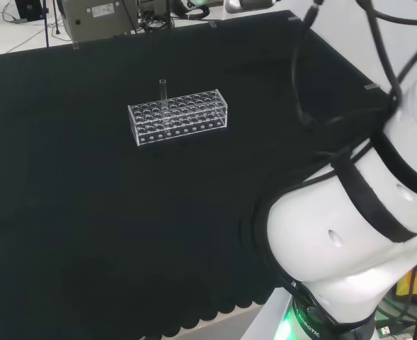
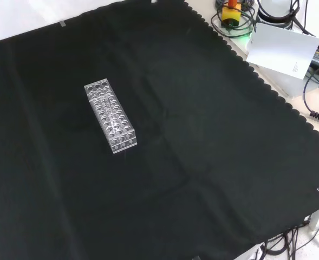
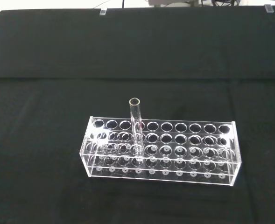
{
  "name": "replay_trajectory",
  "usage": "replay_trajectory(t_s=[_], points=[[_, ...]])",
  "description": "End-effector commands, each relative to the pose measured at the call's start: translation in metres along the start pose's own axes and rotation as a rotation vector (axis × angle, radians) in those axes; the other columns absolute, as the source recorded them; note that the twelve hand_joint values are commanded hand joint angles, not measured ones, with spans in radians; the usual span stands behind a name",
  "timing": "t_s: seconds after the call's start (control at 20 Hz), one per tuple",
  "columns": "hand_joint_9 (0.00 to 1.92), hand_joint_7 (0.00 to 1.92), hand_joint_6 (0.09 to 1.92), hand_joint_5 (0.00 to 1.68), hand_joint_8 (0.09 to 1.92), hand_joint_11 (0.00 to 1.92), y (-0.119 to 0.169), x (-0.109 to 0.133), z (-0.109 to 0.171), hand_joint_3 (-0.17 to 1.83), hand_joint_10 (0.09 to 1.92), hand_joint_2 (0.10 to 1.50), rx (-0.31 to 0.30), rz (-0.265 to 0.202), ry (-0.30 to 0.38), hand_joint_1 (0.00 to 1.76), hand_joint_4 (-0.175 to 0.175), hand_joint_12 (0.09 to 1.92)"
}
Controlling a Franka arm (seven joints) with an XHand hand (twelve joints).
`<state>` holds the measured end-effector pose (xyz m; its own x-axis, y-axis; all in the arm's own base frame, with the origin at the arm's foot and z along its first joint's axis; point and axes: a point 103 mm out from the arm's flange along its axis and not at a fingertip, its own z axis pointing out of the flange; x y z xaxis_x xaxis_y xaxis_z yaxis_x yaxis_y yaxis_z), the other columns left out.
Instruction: Pick up the test tube.
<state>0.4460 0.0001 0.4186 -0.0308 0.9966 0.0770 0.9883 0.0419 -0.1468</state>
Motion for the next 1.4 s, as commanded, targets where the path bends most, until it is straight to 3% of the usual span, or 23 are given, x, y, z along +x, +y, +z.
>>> replay_trajectory(t_s=[0.05, 0.5, 1.4], points=[[0.38, 0.4, 0.23, 0.35, 0.88, 0.2, 0.058, -0.009, 0.02, 0.33, 0.93, 0.9, 0.032, -0.023, 0.009, 0.7, -0.122, 1.56], [0.45, 0.46, 0.54, 0.31, 0.87, 0.25, 0.105, -0.008, 0.059, 0.41, 0.9, 0.86, 0.12, -0.046, -0.014, 0.75, -0.127, 1.54], [0.51, 0.52, 0.71, 0.32, 0.89, 0.3, 0.161, -0.009, 0.123, 0.46, 0.89, 0.82, 0.247, -0.058, 0.004, 0.81, -0.134, 1.52]])
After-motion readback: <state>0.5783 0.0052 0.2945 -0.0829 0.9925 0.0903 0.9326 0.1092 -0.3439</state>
